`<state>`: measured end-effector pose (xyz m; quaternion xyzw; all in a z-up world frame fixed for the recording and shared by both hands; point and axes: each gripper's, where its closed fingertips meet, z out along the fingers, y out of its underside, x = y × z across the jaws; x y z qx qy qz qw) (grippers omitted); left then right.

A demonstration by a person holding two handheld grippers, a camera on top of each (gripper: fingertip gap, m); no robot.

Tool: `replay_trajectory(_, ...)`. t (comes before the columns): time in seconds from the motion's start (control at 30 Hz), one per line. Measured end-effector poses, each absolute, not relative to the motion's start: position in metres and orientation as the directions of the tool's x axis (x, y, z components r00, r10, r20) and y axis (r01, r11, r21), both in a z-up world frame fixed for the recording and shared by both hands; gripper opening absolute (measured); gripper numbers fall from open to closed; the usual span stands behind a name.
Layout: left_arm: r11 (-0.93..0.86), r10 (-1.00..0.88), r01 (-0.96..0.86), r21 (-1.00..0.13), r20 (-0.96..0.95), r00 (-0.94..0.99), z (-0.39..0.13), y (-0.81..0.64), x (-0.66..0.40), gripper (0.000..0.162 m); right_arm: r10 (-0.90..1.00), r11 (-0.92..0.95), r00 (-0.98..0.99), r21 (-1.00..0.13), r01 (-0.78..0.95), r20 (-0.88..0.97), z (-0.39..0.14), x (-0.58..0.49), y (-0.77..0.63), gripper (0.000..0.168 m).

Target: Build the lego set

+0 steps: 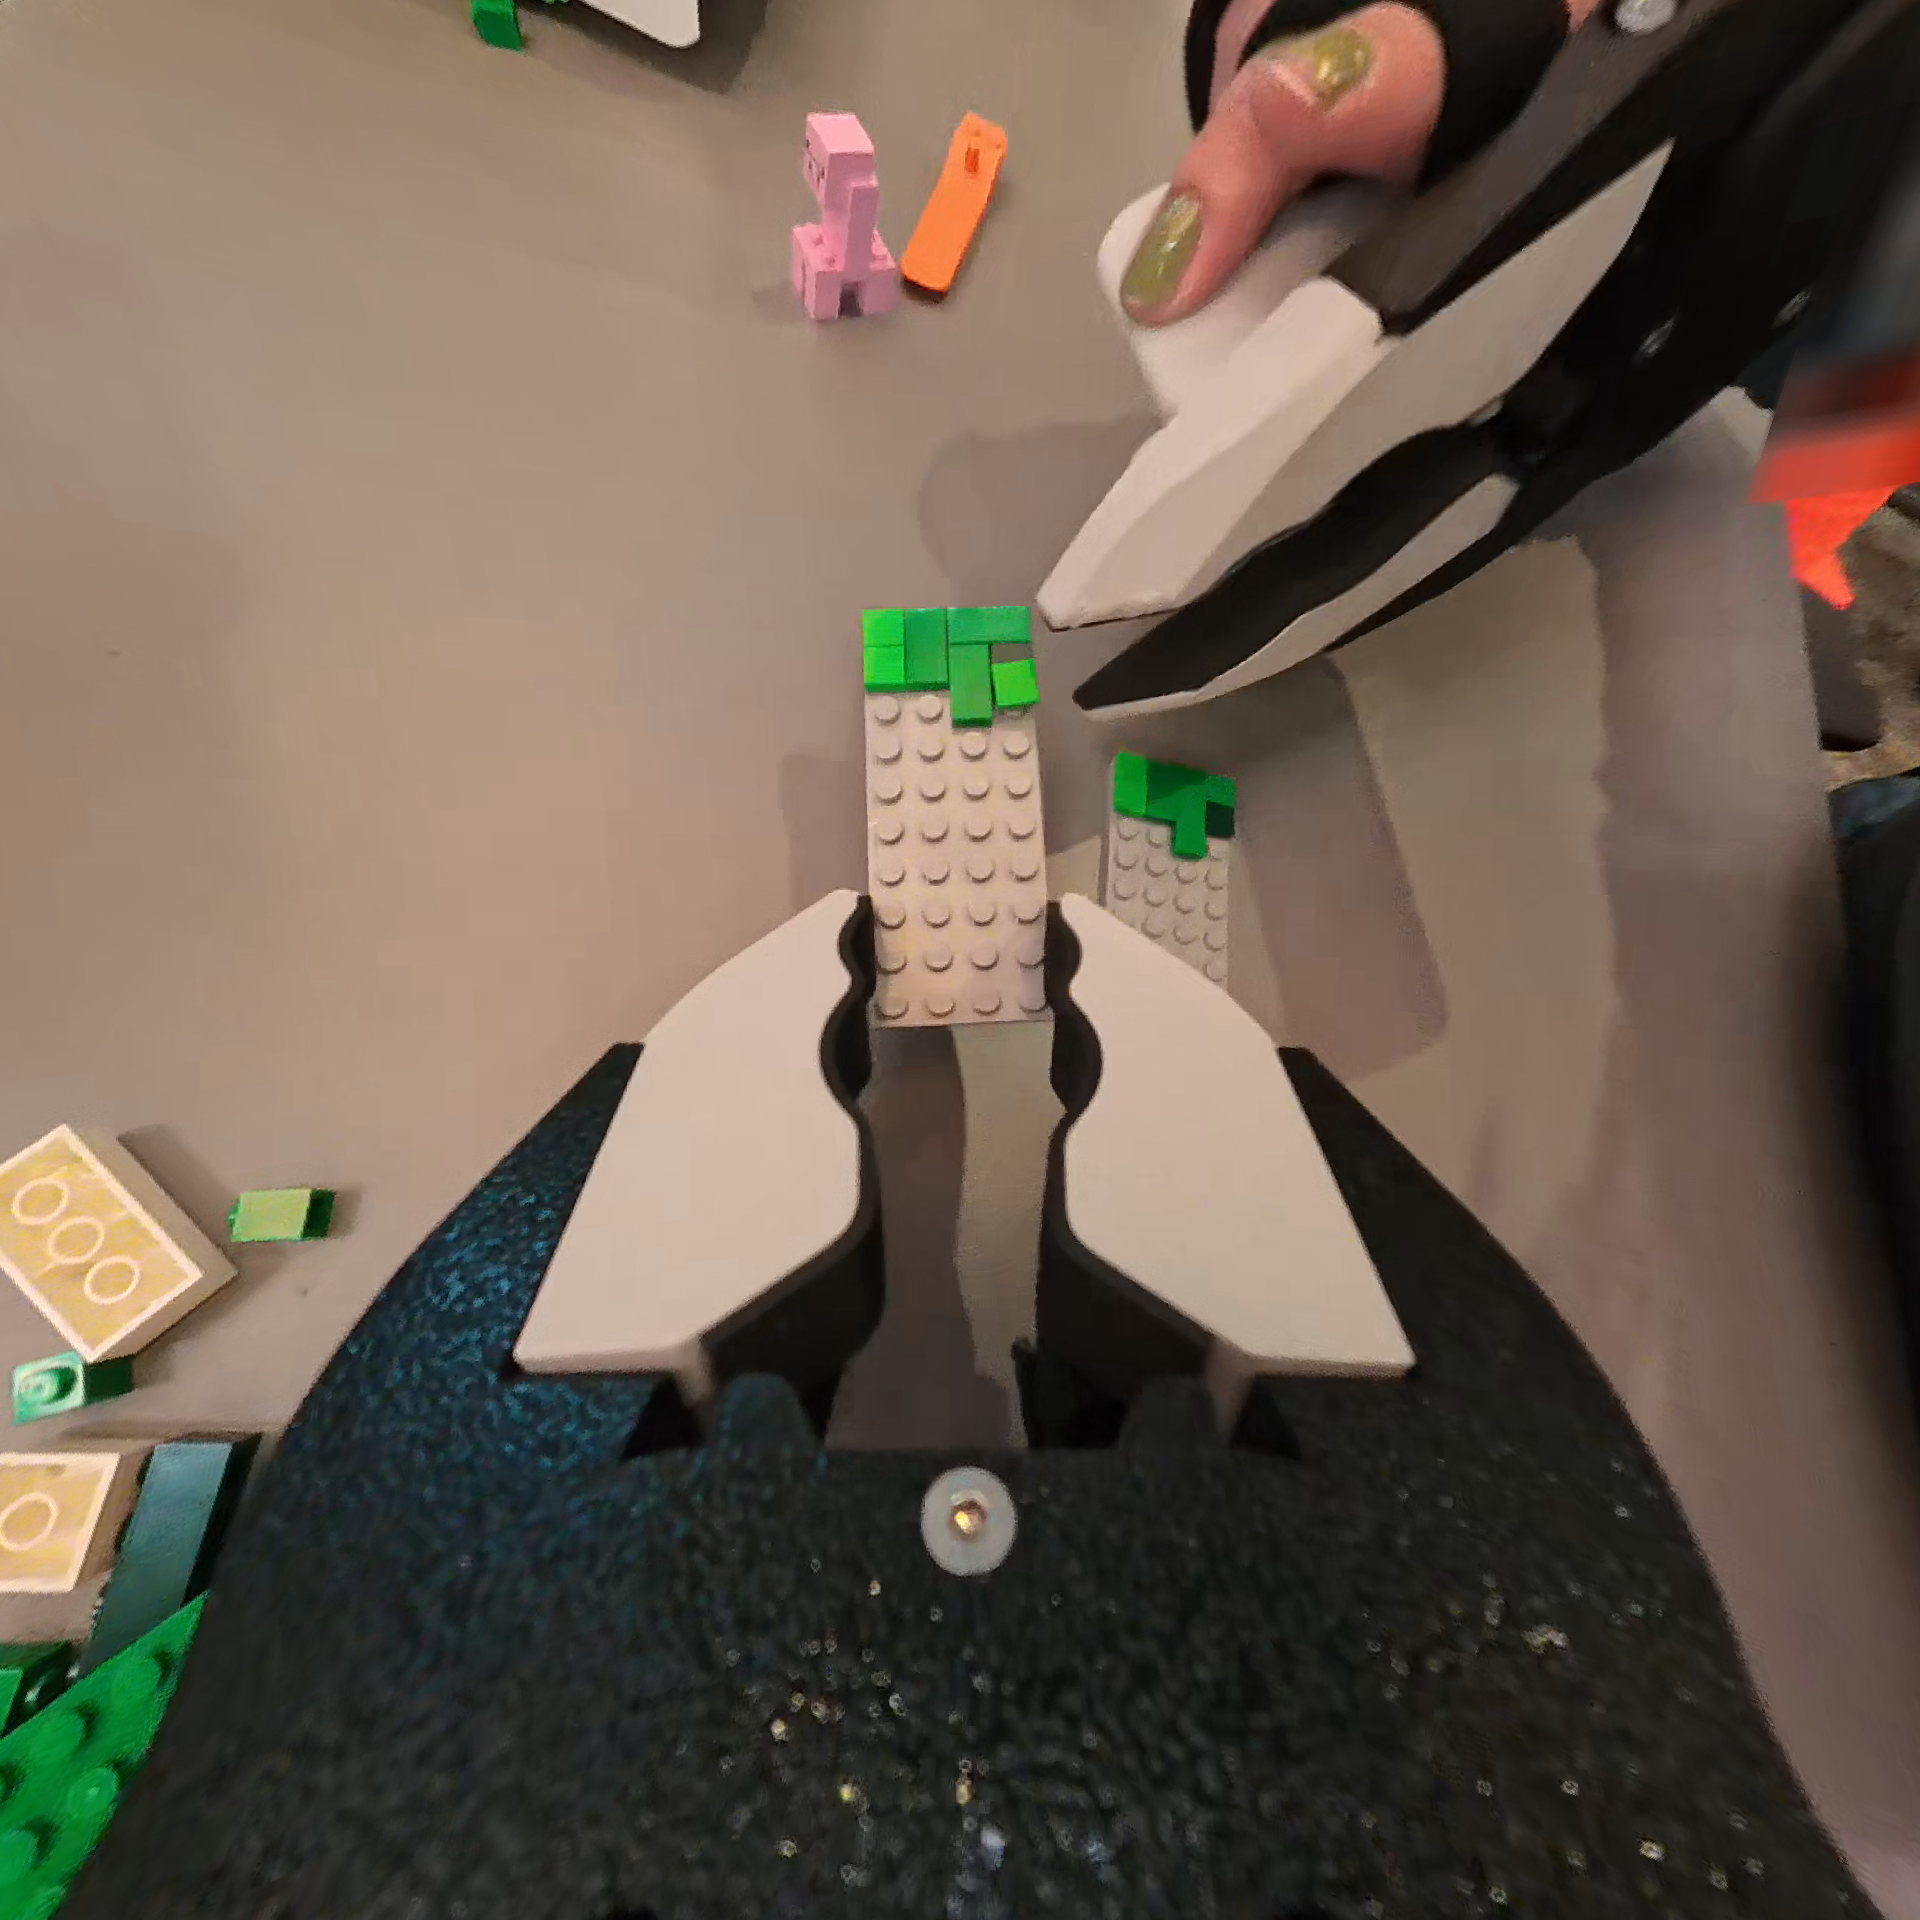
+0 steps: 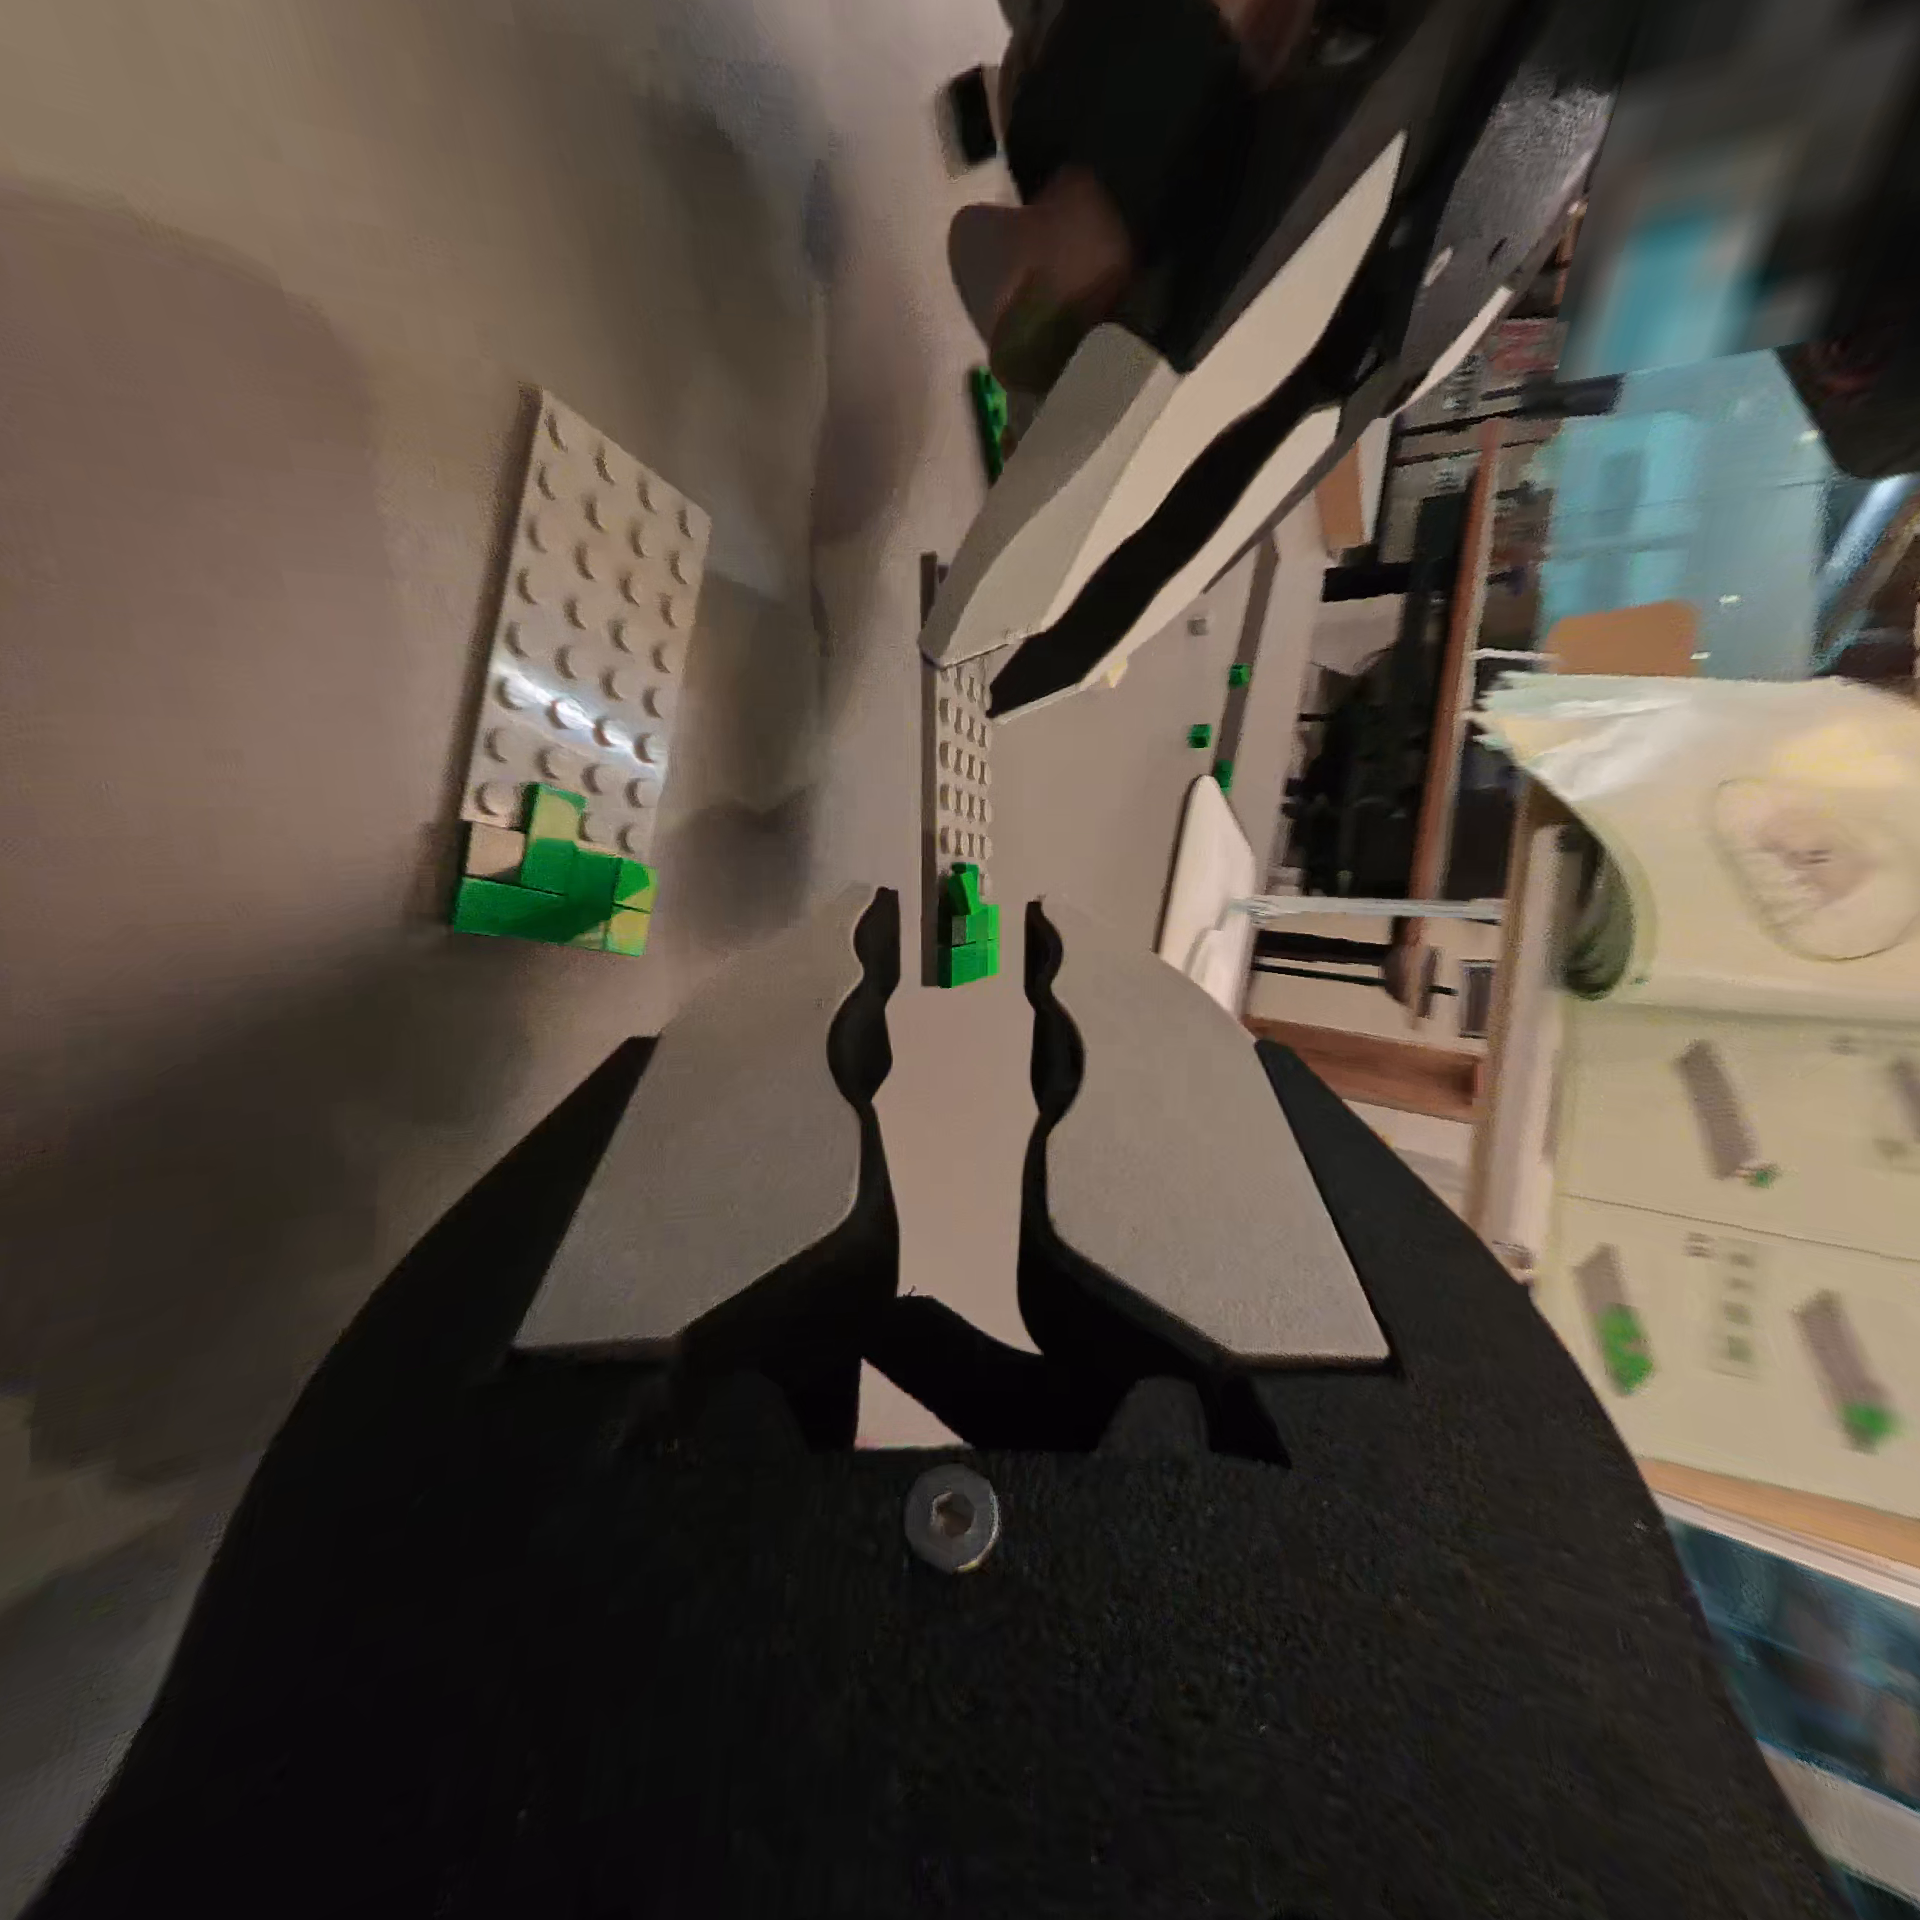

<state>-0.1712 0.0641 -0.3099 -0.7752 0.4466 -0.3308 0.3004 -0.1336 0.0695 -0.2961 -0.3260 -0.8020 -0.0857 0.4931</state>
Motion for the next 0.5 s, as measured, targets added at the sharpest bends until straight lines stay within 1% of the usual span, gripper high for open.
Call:
replay_trajectory(0.03,-0.423,-0.89,-0.489,-0.763,0.249,0.382,-0.309,0.064,-0.171,0.031,0.4,0.78,-0.306,-0.146,0.608,0.864,-0.295,-0.134,0.071,0.022)
replay_trajectory(0.1,-0.423,-0.89,-0.485,-0.765,0.252,0.38,-0.306,0.064,-0.171,0.031,0.339,0.792,-0.311,-0.091,0.604,0.888,-0.294,-0.137,0.073,0.019)
replay_trajectory(0.27,-0.422,-0.891,-0.468,-0.776,0.259,0.374,-0.301,0.063,-0.169,0.031,0.26,0.792,-0.309,-0.019,0.61,0.915,-0.293,-0.138,0.078,0.01)
replay_trajectory(0.5,-0.393,-0.898,-0.456,-0.799,0.226,0.378,-0.289,0.062,-0.167,0.031,0.136,0.782,-0.305,0.087,0.618,0.943,-0.284,-0.136,0.077,0.008)
